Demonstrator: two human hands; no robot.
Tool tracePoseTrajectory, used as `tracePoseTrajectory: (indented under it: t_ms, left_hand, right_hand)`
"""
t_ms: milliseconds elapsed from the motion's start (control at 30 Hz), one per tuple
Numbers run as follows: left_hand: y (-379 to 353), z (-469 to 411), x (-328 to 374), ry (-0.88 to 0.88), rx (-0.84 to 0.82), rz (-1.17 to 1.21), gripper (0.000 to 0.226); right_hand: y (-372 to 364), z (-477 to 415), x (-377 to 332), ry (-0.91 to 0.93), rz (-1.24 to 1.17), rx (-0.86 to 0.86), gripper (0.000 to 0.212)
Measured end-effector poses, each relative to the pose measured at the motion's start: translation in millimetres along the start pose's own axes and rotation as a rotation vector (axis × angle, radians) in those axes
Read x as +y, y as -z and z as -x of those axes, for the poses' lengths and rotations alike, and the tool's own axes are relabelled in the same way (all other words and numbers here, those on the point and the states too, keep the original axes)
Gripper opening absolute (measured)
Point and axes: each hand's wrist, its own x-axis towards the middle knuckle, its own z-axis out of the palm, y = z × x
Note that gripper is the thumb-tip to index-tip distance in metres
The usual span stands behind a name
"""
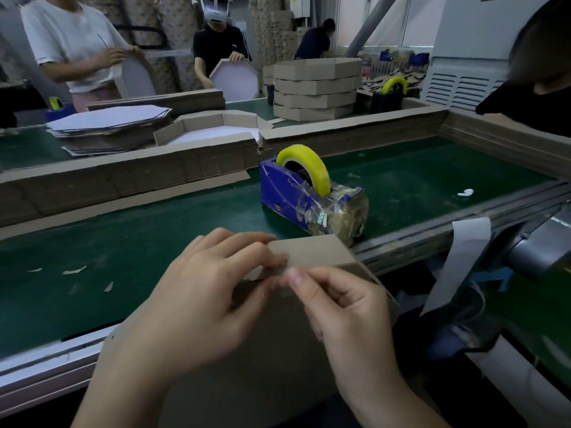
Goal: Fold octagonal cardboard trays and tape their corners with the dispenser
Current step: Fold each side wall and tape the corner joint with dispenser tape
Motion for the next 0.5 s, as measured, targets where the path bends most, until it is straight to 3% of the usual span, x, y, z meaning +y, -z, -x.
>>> tracePoseTrajectory:
  t_ms: [267, 500]
  left_hand:
    - [1.1, 2.6, -4.7, -0.002, -0.018, 0.037, 0.033]
    - [1.0, 5.7, -5.4, 0.026, 0.019, 0.099, 0.026]
  right_hand:
    - [-11.0, 0.6, 12.2, -0.148, -0.078, 0.141, 0.024]
    - [-10.5, 0.7, 10.1, -0.299, -0.076, 0.124, 0.029]
